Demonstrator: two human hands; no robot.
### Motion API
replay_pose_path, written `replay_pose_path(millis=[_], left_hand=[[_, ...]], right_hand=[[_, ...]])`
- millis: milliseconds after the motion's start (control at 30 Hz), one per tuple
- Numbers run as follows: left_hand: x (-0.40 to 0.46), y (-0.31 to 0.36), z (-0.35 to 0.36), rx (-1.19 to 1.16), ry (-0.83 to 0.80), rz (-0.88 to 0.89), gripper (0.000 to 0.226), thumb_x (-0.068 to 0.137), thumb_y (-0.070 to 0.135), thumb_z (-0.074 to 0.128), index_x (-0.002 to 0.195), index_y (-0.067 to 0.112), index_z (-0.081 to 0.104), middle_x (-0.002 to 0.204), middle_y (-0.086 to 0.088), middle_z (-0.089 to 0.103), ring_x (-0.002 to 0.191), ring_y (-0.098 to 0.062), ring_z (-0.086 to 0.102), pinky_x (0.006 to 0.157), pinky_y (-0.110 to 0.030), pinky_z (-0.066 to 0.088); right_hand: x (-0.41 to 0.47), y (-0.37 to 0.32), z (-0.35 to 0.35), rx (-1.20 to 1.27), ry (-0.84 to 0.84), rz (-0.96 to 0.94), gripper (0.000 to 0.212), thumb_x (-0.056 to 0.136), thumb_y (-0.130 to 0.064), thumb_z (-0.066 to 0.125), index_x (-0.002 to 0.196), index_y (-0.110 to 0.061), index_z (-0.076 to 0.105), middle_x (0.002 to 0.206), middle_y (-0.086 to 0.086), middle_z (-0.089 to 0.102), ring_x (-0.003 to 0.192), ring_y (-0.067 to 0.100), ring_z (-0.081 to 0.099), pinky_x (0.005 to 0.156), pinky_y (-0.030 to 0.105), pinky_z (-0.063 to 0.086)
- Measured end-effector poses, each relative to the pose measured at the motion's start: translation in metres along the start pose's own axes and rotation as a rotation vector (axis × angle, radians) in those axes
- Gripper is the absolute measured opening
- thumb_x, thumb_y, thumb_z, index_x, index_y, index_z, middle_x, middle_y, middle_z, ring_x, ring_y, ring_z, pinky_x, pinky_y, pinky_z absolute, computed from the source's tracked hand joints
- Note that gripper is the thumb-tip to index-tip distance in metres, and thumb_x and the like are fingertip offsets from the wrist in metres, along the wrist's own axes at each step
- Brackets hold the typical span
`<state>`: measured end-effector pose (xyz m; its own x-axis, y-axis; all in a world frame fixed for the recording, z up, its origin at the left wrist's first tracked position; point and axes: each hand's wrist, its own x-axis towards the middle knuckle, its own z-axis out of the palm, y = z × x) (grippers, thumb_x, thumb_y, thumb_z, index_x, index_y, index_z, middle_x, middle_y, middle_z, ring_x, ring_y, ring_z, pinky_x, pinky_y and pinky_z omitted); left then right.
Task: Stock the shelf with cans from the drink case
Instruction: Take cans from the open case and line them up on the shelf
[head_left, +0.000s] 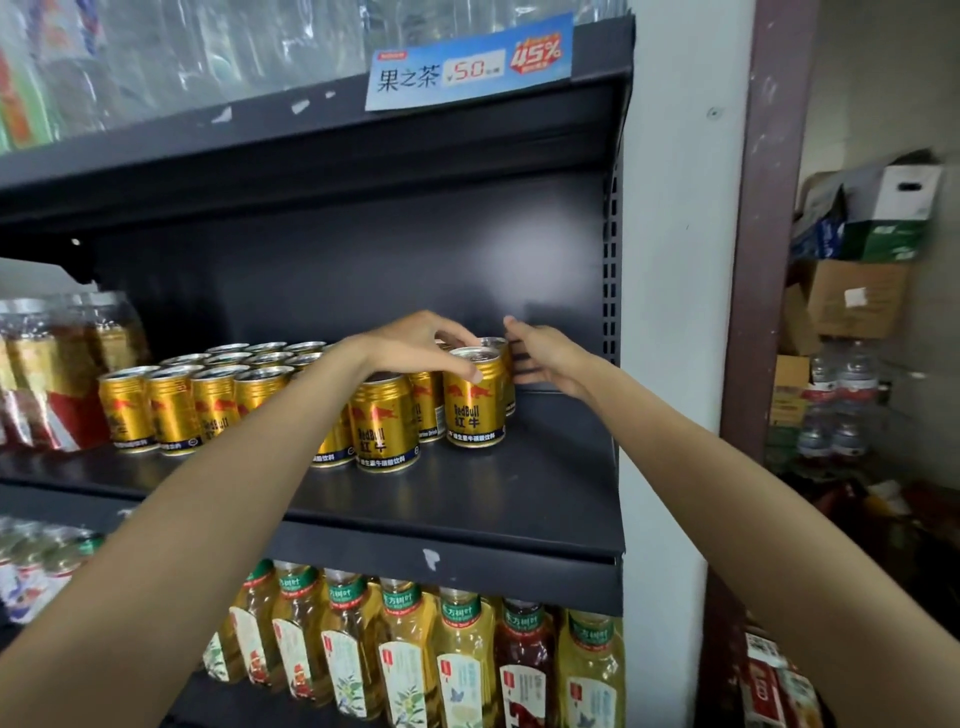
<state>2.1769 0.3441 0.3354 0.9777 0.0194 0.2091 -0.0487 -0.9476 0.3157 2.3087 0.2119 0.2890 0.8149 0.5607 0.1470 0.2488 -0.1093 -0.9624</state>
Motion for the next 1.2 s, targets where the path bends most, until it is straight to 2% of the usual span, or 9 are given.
replay_pose_path(millis=[133,367,533,667,800,900,1000,1067,1200], left_hand=[[0.004,-0.012,0.004,-0.037,-0.028,-0.03,0.054,0.079,0.045,0.069,0.129,0.031,0.055,0.133,0.009,0.052,0.116,-0.01,0.046,0.092,-0.028,0.037],[0.003,-0.012,0.003,-0.04,-0.026,0.001,0.063,0.08,0.043,0.069,0.137,0.03,0.045,0.141,0.005,0.045,0.125,-0.014,0.043,0.099,-0.031,0.037],[-0.009,-0.007,0.004,0.101,0.122,0.036,0.069,0.077,0.05,0.069,0.138,0.031,0.043,0.138,0.005,0.046,0.128,-0.017,0.041,0.103,-0.033,0.036],[-0.035,0.0,0.009,0.195,0.437,0.123,0.047,0.088,0.048,0.057,0.13,0.031,0.051,0.124,0.012,0.059,0.123,-0.017,0.047,0.101,-0.038,0.037],[-0.085,0.013,0.03,0.011,0.799,0.286,0.021,0.09,0.032,0.057,0.109,0.029,0.064,0.093,0.02,0.066,0.099,-0.011,0.06,0.089,-0.033,0.047],[-0.122,0.016,0.058,-0.166,0.919,0.371,0.017,0.09,0.029,0.054,0.101,0.025,0.067,0.083,0.012,0.07,0.078,-0.007,0.064,0.07,-0.031,0.051],[-0.157,0.012,0.089,-0.36,0.965,0.431,0.016,0.091,0.028,0.051,0.093,0.022,0.066,0.069,0.007,0.066,0.068,-0.005,0.063,0.063,-0.029,0.051],[-0.183,0.012,0.114,-0.482,0.959,0.437,0.016,0.091,0.027,0.05,0.09,0.02,0.064,0.063,0.011,0.061,0.062,-0.005,0.061,0.057,-0.02,0.047],[-0.23,0.01,0.169,-0.6,0.807,0.357,0.014,0.09,0.026,0.051,0.094,0.021,0.063,0.075,0.018,0.061,0.069,0.002,0.059,0.061,-0.009,0.041]], right_hand=[[-0.006,0.004,0.005,-0.016,-0.001,-0.029,0.055,0.098,-0.044,0.04,0.139,-0.008,0.039,0.14,0.011,0.049,0.124,0.026,0.05,0.102,0.039,0.044],[-0.018,-0.001,0.007,-0.01,0.004,-0.043,0.054,0.099,-0.044,0.037,0.139,-0.008,0.038,0.139,0.013,0.049,0.124,0.027,0.05,0.099,0.037,0.044],[-0.03,-0.002,0.007,-0.066,0.086,-0.062,0.056,0.098,-0.045,0.038,0.145,-0.014,0.031,0.149,0.008,0.037,0.133,0.026,0.039,0.106,0.04,0.038],[-0.062,0.0,0.005,-0.11,0.234,-0.273,0.033,0.096,-0.028,0.049,0.127,-0.015,0.054,0.13,0.001,0.055,0.123,0.017,0.048,0.101,0.027,0.037],[-0.121,0.003,0.012,-0.224,0.394,-0.581,0.015,0.091,-0.016,0.057,0.104,-0.021,0.062,0.106,-0.008,0.063,0.107,0.011,0.058,0.094,0.022,0.042],[-0.176,0.011,0.03,-0.28,0.565,-0.746,0.01,0.091,-0.016,0.058,0.099,-0.019,0.063,0.097,-0.007,0.066,0.094,0.006,0.06,0.083,0.013,0.043],[-0.228,0.034,0.056,-0.388,0.729,-0.83,0.01,0.091,-0.016,0.058,0.099,-0.012,0.063,0.09,-0.007,0.065,0.082,0.003,0.059,0.077,0.012,0.045],[-0.259,0.057,0.072,-0.466,0.785,-0.839,0.013,0.091,-0.016,0.056,0.098,-0.009,0.063,0.087,-0.006,0.063,0.078,0.003,0.057,0.074,0.013,0.045],[-0.318,0.114,0.096,-0.661,0.797,-0.751,0.014,0.09,-0.014,0.055,0.096,-0.005,0.065,0.086,-0.001,0.065,0.077,0.002,0.051,0.074,0.012,0.042]])
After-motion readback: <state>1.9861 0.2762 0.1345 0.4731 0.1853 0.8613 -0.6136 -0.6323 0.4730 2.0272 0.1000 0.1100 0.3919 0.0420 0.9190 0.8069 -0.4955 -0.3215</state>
